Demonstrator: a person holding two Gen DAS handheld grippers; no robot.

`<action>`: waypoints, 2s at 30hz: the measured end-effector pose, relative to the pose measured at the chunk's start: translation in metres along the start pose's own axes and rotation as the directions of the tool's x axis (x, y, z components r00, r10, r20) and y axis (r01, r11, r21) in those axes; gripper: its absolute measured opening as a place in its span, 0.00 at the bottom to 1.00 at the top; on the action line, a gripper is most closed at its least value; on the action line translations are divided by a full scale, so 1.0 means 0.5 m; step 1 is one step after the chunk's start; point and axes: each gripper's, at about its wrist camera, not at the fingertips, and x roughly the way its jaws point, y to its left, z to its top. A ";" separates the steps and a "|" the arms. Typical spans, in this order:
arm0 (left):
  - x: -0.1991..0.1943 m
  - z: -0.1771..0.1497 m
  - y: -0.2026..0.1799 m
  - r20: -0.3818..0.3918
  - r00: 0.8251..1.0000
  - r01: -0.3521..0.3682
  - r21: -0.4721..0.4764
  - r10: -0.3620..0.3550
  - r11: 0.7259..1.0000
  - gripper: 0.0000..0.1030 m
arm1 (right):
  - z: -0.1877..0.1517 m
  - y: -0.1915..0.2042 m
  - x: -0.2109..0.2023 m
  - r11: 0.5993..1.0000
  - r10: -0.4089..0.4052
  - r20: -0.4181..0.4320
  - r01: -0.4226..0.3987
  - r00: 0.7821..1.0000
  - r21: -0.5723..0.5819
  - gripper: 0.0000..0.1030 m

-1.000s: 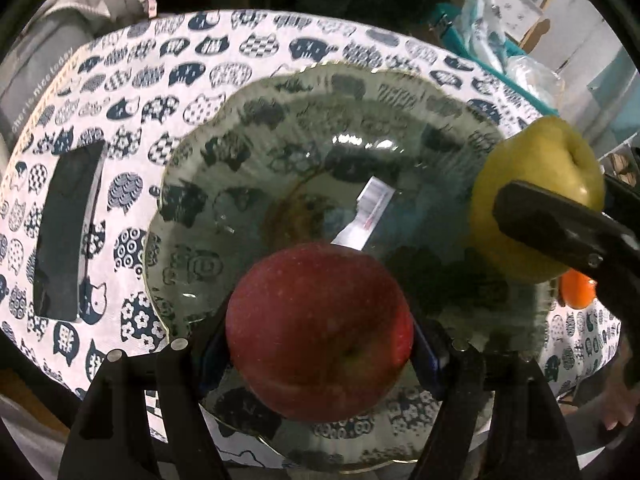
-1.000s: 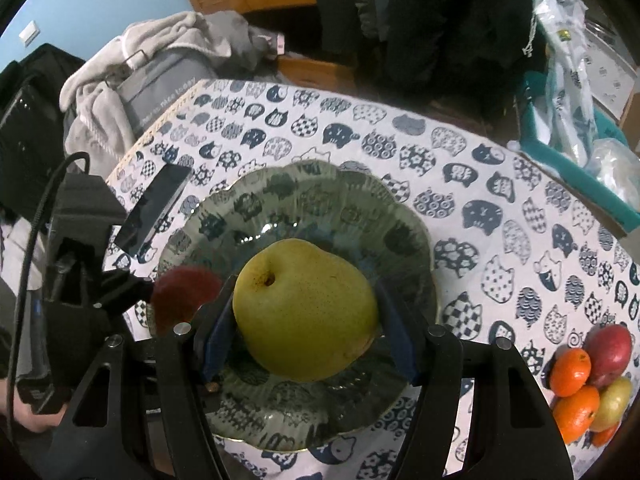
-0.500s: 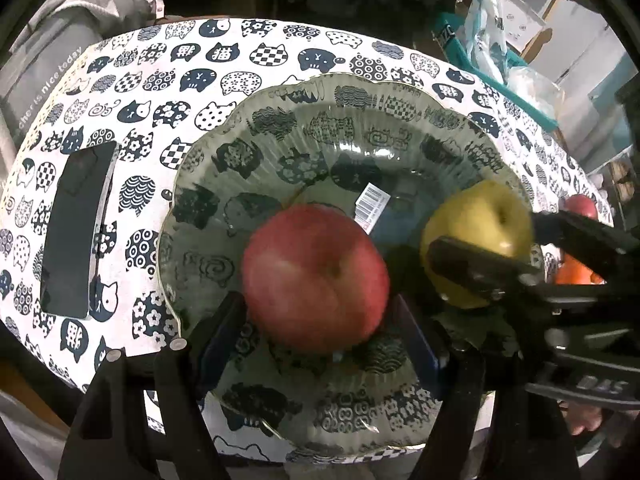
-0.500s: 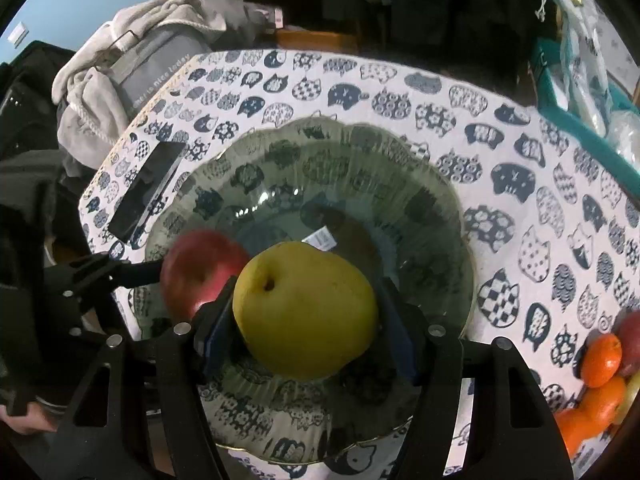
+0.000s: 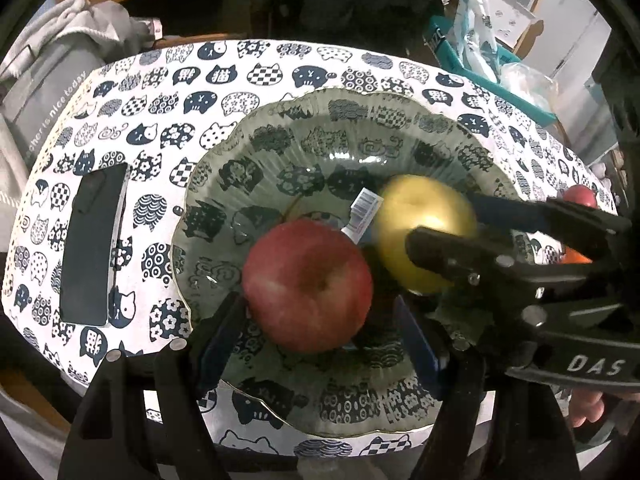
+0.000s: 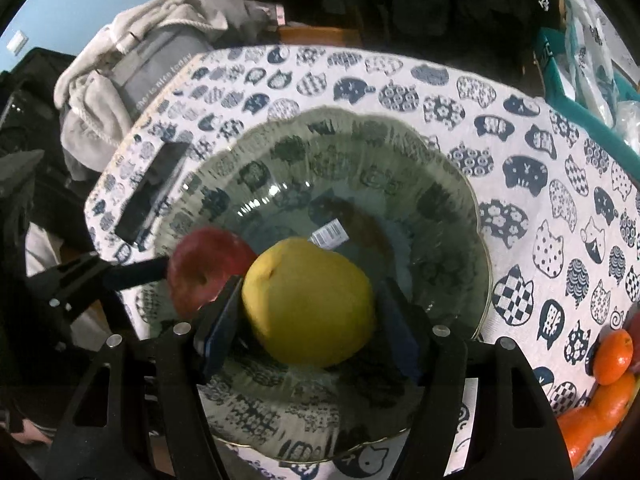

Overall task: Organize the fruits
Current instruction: 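Lower the apple and pear into the bowl and open both tools, then move both tools back over the remaining fruit cluster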

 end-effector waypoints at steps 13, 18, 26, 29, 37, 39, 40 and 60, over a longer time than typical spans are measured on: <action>-0.077 0.017 -0.049 0.109 0.994 0.027 0.018 -0.029 0.999 0.77 | 0.018 0.002 -0.122 0.995 -0.103 0.157 0.102 0.982 0.018 0.68; -0.104 0.029 -0.071 0.137 0.989 0.054 0.010 -0.055 0.998 0.77 | 0.010 -0.019 -0.196 0.981 -0.193 0.239 0.190 0.952 0.032 0.68; -0.174 0.040 -0.135 0.210 0.973 0.087 0.067 -0.099 0.994 0.78 | -0.004 -0.047 -0.311 0.966 -0.254 0.356 0.251 0.899 0.056 0.71; -0.201 0.045 -0.156 0.233 0.966 0.097 0.085 -0.114 0.992 0.78 | -0.013 -0.060 -0.353 0.966 -0.256 0.388 0.248 0.885 0.072 0.73; -0.245 0.048 -0.216 0.269 0.952 0.107 0.148 -0.144 0.983 0.79 | -0.051 -0.087 -0.447 0.958 -0.286 0.450 0.269 0.846 0.103 0.75; -0.251 0.048 -0.229 0.274 0.950 0.110 0.159 -0.151 0.981 0.79 | -0.061 -0.092 -0.464 0.952 -0.303 0.460 0.287 0.835 0.106 0.76; -0.253 0.048 -0.233 0.275 0.949 0.111 0.163 -0.153 0.980 0.79 | -0.067 -0.096 -0.473 0.950 -0.308 0.466 0.292 0.830 0.107 0.76; -0.295 0.051 -0.340 0.308 0.932 0.112 0.251 -0.189 0.961 0.83 | -0.162 -0.170 -0.607 0.926 -0.377 0.519 0.324 0.768 0.193 0.81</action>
